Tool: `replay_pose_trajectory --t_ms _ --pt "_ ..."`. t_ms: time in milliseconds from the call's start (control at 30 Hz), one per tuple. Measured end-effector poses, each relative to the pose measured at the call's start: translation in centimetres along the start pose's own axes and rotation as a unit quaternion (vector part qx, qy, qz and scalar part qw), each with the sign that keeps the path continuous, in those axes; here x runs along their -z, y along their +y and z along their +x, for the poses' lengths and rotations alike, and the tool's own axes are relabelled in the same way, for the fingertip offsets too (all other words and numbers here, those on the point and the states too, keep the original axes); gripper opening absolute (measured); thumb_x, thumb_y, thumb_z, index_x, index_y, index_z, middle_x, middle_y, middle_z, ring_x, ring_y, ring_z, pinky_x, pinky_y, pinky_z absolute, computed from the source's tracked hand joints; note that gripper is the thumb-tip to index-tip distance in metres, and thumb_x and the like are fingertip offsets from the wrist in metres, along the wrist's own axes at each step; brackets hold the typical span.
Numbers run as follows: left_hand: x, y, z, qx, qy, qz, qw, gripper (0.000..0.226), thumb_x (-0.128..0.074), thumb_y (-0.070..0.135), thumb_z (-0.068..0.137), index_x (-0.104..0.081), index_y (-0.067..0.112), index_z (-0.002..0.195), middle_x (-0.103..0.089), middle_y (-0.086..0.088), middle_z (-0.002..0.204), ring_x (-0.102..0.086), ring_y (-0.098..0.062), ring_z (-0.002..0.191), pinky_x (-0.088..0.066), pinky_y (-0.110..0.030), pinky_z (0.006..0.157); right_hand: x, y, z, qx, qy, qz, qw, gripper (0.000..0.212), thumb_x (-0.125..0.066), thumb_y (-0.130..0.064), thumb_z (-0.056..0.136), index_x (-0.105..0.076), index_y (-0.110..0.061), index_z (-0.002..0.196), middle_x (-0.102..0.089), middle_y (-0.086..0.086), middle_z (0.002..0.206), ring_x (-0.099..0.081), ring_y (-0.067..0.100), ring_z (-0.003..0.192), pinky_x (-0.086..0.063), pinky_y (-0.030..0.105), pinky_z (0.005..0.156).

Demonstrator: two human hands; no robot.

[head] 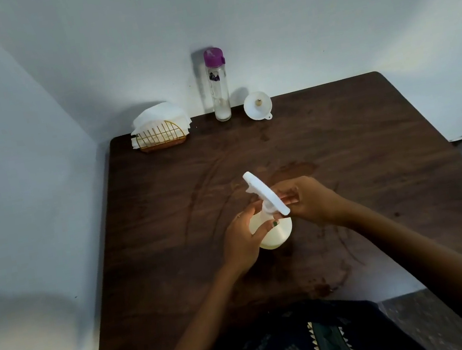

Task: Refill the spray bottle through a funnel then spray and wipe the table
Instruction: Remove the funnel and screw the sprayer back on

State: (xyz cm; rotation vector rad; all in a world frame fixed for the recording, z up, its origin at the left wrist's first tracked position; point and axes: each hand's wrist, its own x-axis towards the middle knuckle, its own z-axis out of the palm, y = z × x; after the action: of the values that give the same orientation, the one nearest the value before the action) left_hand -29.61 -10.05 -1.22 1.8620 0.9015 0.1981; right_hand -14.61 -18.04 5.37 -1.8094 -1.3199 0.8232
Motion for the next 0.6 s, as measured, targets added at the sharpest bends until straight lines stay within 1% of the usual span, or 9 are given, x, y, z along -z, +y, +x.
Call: replay_pose_trajectory --t_ms 67,167,267,367,433,533,600 --pt "0.0 0.1 0.0 0.003 -0.002 0.005 1.000 0.071 -0.048 0.060 0.074 -0.051 0.017 0.131 -0.055 -0.004 0.134 -0.052 -0.019 0.120 -0.045 -0.041 0.101 0.2 0.2 0.1 -0.004 -0.002 0.001 1.000 0.024 -0.073 -0.015 0.076 -0.070 -0.009 0.099 -0.072 0.004 0.093 -0.066 -0.001 0.078 -0.051 0.011 0.071" --pt "-0.1 0.0 0.1 0.006 0.006 0.000 1.000 0.070 -0.050 0.059 0.074 -0.051 0.017 0.130 -0.056 -0.003 0.133 -0.053 -0.019 0.118 -0.046 -0.041 0.100 0.0 0.2 0.2 -0.001 0.006 0.006 1.000 0.021 -0.075 -0.015 0.075 -0.071 -0.012 0.095 -0.071 0.000 0.092 -0.066 -0.001 0.079 -0.051 0.012 0.070" --pt "-0.2 0.0 -0.1 0.004 0.019 -0.009 1.000 0.069 -0.052 0.058 0.074 -0.053 0.017 0.129 -0.058 -0.003 0.130 -0.055 -0.019 0.114 -0.049 -0.042 0.096 -0.5 0.5 0.4 -0.010 0.036 0.004 0.999 0.022 -0.080 -0.016 0.069 -0.071 -0.013 0.089 -0.073 0.003 0.092 -0.068 0.010 0.082 -0.055 0.023 0.075" --pt "-0.2 0.0 -0.1 -0.001 0.030 -0.009 1.000 0.066 -0.051 0.056 0.074 -0.053 0.016 0.128 -0.059 -0.004 0.128 -0.057 -0.019 0.112 -0.050 -0.042 0.094 -1.1 1.2 0.5 -0.017 0.062 -0.006 0.998 0.031 -0.083 -0.021 0.064 -0.071 -0.010 0.090 -0.072 0.002 0.088 -0.067 0.011 0.079 -0.057 0.030 0.074" --pt "-0.3 -0.1 -0.2 -0.004 0.037 -0.010 0.999 0.068 -0.050 0.058 0.074 -0.054 0.017 0.128 -0.060 -0.004 0.127 -0.057 -0.020 0.111 -0.051 -0.043 0.093 -1.7 1.6 0.3 -0.019 0.086 -0.009 0.996 0.034 -0.084 -0.024 0.063 -0.070 -0.009 0.090 -0.071 0.002 0.085 -0.066 0.012 0.077 -0.057 0.032 0.071" --pt "-0.6 -0.2 -0.2 -0.005 0.046 -0.009 0.999 0.065 -0.051 0.056 0.074 -0.055 0.017 0.126 -0.061 -0.004 0.126 -0.059 -0.020 0.110 -0.051 -0.042 0.093 -2.8 2.0 -0.2 -0.017 0.132 -0.016 0.991 0.033 -0.083 -0.027 0.064 -0.066 -0.009 0.085 -0.068 0.002 0.082 -0.063 0.014 0.074 -0.055 0.032 0.065" --pt "-0.7 -0.3 -0.2 -0.011 0.054 -0.012 0.998 0.065 -0.051 0.058 0.074 -0.056 0.017 0.125 -0.062 -0.004 0.124 -0.059 -0.020 0.109 -0.051 -0.040 0.093 -3.7 2.0 -0.4 -0.018 0.166 -0.020 0.986 0.033 -0.083 -0.028 0.064 -0.061 -0.009 0.081 -0.064 0.001 0.079 -0.059 0.014 0.072 -0.052 0.028 0.061"
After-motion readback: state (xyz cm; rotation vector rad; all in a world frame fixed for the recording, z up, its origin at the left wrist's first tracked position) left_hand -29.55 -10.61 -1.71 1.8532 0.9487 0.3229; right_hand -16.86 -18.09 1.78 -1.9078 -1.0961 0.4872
